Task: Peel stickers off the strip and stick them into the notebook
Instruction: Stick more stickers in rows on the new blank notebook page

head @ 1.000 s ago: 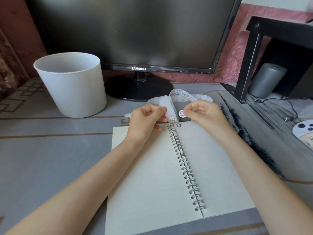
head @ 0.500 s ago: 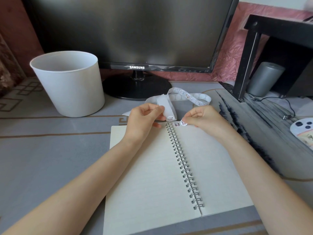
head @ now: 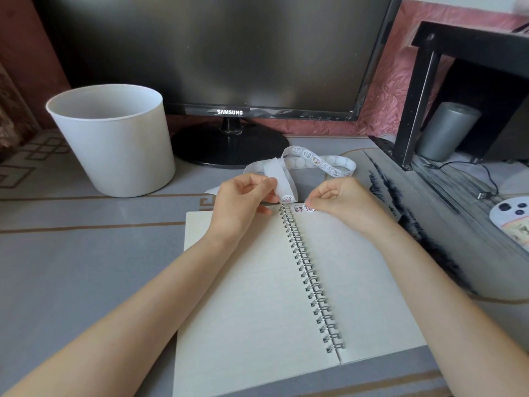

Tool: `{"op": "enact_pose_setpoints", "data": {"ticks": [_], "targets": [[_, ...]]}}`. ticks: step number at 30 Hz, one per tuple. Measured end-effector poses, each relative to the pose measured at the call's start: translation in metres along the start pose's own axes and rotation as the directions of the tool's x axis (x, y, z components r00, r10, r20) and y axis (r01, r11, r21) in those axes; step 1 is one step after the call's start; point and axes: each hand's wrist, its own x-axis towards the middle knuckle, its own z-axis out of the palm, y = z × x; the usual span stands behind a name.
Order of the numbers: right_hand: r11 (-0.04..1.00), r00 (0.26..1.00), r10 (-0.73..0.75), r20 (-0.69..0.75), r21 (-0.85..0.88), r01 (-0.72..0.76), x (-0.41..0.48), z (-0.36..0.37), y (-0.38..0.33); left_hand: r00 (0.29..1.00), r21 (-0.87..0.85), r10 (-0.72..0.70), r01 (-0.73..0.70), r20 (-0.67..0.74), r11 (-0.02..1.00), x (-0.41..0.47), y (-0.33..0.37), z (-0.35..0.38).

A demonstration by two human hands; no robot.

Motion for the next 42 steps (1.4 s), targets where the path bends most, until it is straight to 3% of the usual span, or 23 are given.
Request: {"op": "enact_pose_setpoints", "data": {"ticks": [21, 30, 39, 42], "targets": [[0.985, 0.996, -0.033, -0.08, -0.172, 0.019, -0.001, 0.005, 0.004, 1.0, 0.022, 0.006, -0.006, 0.003, 1.0, 0.0, -0.001, 0.0], [0.997, 0.998, 0.024, -0.064, -0.068, -0.029, 0.008, 0.003, 0.011, 1.0, 0.029, 0.01, -0.01, 0.008, 1.0, 0.001, -0.002, -0.001], [0.999, 0.993, 0.016, -0.117, -0.041, -0.021, 0.009, 0.004, 0.014, 1.0, 0.016, 0.012, -0.012, 0.005, 1.0, 0.002, -0.003, -0.001], [0.994, 0.991, 0.017, -0.13, -0.102, -0.03, 0.009, 0.006, 0.013, 1.0, 0.022, 0.02, -0.02, 0.007, 1.0, 0.002, -0.003, 0.0]]}}
